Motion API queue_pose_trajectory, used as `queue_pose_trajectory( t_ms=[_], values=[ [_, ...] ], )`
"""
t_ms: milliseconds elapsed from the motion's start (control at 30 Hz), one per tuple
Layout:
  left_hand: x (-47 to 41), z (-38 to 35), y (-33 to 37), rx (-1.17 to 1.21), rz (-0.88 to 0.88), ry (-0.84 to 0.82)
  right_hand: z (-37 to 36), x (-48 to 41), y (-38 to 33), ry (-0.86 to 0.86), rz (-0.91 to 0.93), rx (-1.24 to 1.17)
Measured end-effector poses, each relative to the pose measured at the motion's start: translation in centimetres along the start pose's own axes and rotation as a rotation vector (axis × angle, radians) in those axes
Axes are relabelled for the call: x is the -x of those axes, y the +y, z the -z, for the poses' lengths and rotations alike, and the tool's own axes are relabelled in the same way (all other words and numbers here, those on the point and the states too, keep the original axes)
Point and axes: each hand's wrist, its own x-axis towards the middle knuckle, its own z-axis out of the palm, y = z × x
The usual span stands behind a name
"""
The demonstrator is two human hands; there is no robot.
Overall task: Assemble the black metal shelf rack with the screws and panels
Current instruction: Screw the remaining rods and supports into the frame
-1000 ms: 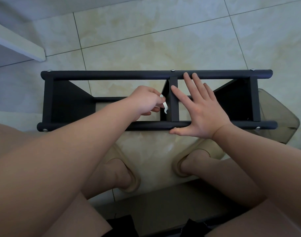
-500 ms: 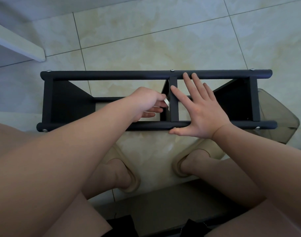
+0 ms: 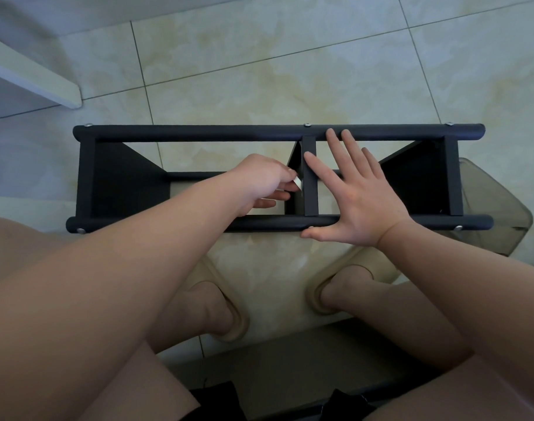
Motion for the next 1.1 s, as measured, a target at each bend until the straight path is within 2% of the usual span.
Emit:
queue_pose_trajectory(
  t_ms=[467,700,1100],
  values=[
    [0.08,-0.10,-0.02,0.015,0.012,-0.015,0.16,0.01,-0.04,-0.012,-0.005,-0.003],
    [-0.02,-0.33,-0.32,0.048,0.072,-0.041,0.17,0.00,-0.11,-0.012,-0.007,-0.002],
    [-0.03,0.29,-0.34,-0.060,0.049,-0.115,0.10,0.03,-0.07,-0.005,-0.003,0.002]
  ],
)
